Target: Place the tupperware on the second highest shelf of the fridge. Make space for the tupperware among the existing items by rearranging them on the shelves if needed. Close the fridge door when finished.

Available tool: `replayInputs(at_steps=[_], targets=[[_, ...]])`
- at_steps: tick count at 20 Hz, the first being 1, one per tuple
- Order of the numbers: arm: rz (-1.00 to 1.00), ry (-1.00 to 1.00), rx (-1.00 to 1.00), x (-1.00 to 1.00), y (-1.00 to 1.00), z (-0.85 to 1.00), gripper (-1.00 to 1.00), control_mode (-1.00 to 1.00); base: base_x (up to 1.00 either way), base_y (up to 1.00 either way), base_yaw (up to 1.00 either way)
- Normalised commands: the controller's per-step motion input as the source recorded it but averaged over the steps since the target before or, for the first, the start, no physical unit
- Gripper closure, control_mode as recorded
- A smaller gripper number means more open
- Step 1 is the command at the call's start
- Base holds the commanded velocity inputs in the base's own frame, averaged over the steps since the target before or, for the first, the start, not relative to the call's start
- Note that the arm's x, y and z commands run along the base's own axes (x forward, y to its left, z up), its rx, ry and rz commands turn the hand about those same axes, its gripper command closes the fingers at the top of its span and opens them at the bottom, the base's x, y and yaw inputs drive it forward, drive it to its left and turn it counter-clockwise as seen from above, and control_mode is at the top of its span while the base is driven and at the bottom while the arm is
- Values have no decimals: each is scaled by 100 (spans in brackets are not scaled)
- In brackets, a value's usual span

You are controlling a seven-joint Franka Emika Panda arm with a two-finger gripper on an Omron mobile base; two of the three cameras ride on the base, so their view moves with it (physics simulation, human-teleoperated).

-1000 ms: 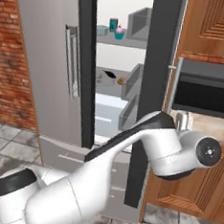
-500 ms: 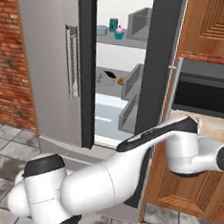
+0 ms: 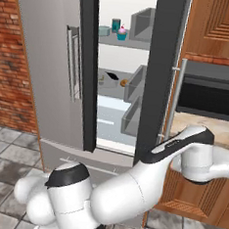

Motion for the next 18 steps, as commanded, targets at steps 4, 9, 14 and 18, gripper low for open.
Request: replayInputs(at_steps=[4, 9, 14, 18], targets=[[11, 0, 11, 36, 15, -10, -100, -100, 0, 0, 0], [10, 0, 10, 36, 17, -12, -100, -100, 0, 0, 0], [10, 0, 8, 23, 19, -13, -100, -100, 0, 0, 0], [12, -3, 6, 2, 31, -16, -100, -100, 0, 0, 0]])
